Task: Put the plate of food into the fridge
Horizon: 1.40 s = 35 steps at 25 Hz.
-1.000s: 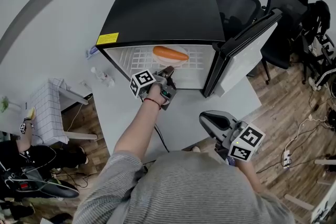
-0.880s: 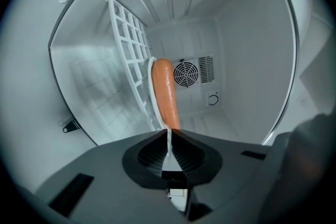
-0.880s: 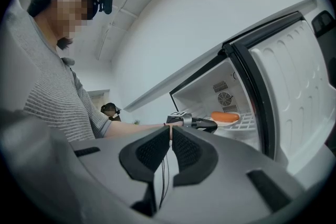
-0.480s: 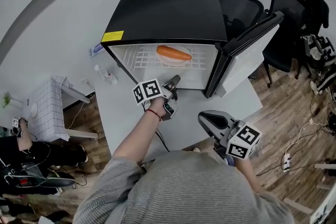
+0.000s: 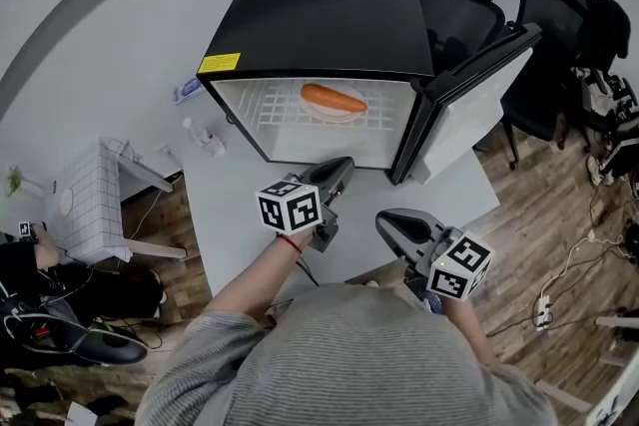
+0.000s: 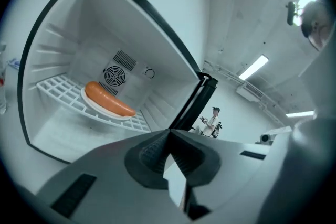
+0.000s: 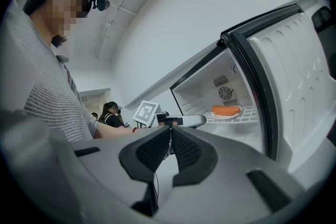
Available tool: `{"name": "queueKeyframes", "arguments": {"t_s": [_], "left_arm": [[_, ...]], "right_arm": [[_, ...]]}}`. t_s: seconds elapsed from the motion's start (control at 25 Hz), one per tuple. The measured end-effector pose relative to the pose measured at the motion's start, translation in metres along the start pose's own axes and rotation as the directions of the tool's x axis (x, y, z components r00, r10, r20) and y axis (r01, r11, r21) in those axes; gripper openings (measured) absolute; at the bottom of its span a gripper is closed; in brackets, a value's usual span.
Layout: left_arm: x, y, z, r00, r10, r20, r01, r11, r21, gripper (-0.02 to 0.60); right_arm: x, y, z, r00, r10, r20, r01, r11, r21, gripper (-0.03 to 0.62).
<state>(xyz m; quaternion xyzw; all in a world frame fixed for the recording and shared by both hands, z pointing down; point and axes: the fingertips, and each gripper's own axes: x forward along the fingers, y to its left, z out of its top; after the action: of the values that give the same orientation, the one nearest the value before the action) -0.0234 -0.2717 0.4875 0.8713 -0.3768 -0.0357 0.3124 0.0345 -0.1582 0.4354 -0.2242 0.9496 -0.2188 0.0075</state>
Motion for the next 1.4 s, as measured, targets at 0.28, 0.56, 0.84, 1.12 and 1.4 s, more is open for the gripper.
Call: {"name": "queueKeyframes", "arguments": {"t_s": [0.28,0.56,0.84,1.12,1.4], "left_arm": [[-0.02,-0.046,-0.006,0.997,-0.066,0.029,0.059,0.979,0.193,0.011],[-0.057,-0.077,-0.018,0.991,-0.11,0.072,0.083,0.948,0.307,0.009],[-0.082,-0.092,-0.038,0.996,-0.076,0.048,0.05,0.909,0.414,0.011],[-0.094,-0.087,-0.041,0.995,-0.044,0.088,0.005,0.914,0.406,0.011],[-0.096,-0.101,-0.044,0.995,-0.071,0.071,0.033,0.898,0.44,0.011]], "right_arm": [[0.002,-0.003,-0.012,1.0,-0.013,-0.012,0.013,1.0,-0.012,0.017],[-0.002,-0.006,-0.024,0.999,-0.046,-0.015,0.045,0.997,-0.069,0.017],[-0.006,0.003,-0.028,0.998,-0.056,-0.012,0.054,0.99,-0.132,0.017],[-0.003,0.015,-0.029,1.0,-0.025,-0.008,0.023,0.986,-0.167,0.018],[0.005,0.021,-0.029,1.0,-0.002,-0.026,-0.002,0.985,-0.172,0.017]]}}
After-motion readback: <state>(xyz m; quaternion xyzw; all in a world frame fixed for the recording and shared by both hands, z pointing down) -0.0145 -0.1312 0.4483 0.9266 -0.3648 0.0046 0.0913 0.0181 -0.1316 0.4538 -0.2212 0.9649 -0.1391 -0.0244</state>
